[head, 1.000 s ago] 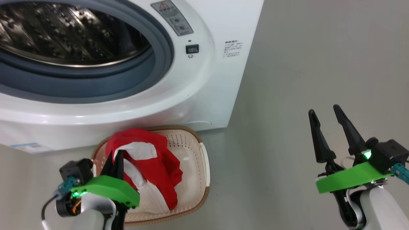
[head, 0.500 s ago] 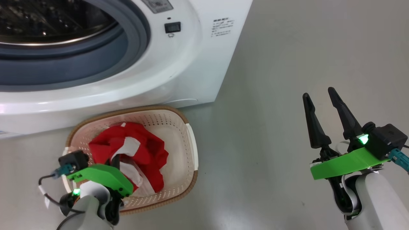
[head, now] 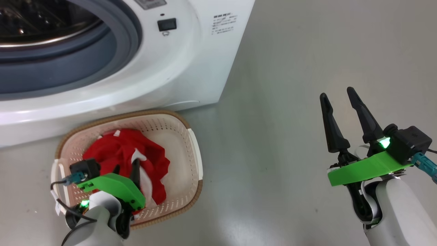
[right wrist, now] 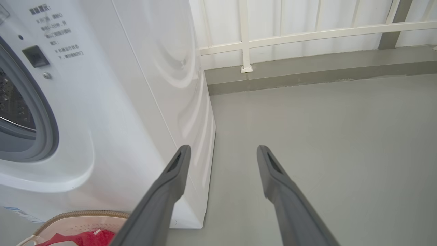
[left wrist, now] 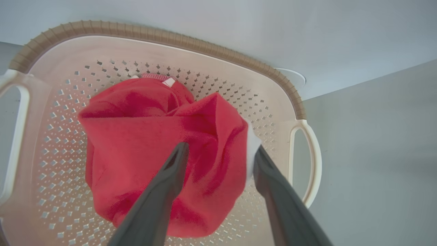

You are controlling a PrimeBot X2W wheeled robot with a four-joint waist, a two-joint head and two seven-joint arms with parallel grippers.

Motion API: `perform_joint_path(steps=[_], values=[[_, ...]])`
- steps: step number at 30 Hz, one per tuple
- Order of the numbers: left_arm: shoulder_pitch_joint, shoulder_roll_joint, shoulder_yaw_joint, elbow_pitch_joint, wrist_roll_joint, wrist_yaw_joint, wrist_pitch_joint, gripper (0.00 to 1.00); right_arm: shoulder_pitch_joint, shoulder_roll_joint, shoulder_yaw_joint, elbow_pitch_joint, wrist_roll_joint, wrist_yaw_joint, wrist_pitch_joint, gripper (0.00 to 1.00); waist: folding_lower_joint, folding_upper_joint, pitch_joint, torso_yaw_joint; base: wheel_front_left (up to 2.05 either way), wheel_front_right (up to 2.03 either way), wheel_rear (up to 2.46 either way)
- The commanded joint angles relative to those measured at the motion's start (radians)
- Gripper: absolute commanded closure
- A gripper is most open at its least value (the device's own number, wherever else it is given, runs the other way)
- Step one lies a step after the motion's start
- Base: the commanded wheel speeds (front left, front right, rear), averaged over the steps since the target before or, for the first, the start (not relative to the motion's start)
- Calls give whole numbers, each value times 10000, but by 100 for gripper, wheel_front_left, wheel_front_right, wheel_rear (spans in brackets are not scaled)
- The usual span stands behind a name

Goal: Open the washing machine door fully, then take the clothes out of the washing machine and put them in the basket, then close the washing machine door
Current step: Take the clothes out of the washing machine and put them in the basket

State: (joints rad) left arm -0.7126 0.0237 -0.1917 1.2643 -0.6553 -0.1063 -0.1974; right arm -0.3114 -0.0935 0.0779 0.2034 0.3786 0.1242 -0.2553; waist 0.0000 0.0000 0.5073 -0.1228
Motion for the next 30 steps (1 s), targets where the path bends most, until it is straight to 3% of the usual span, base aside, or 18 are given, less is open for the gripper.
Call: perform_joint_path(steps=[1, 8, 20, 30], values=[[83, 267, 224, -79, -91, -80, -248, 0, 101, -3, 163, -168, 85, 65, -65, 0, 0, 0, -297, 128, 0, 0, 0], [596, 454, -45, -695, 194, -214, -626, 0, 393, 30, -103, -274, -44, 65, -65, 0, 0, 0, -1102, 434, 0, 0, 0], [2544, 557, 1057, -4251, 1050, -236, -642, 0, 1133, -51, -315, -363, -279, 65, -65, 0, 0, 0, -2560, 955, 0, 0, 0], [3970, 411, 1301, -6606, 1665, -241, -643, 0, 1514, 30, -390, -529, -175, 65, -65, 0, 0, 0, -3478, 1032, 0, 0, 0]])
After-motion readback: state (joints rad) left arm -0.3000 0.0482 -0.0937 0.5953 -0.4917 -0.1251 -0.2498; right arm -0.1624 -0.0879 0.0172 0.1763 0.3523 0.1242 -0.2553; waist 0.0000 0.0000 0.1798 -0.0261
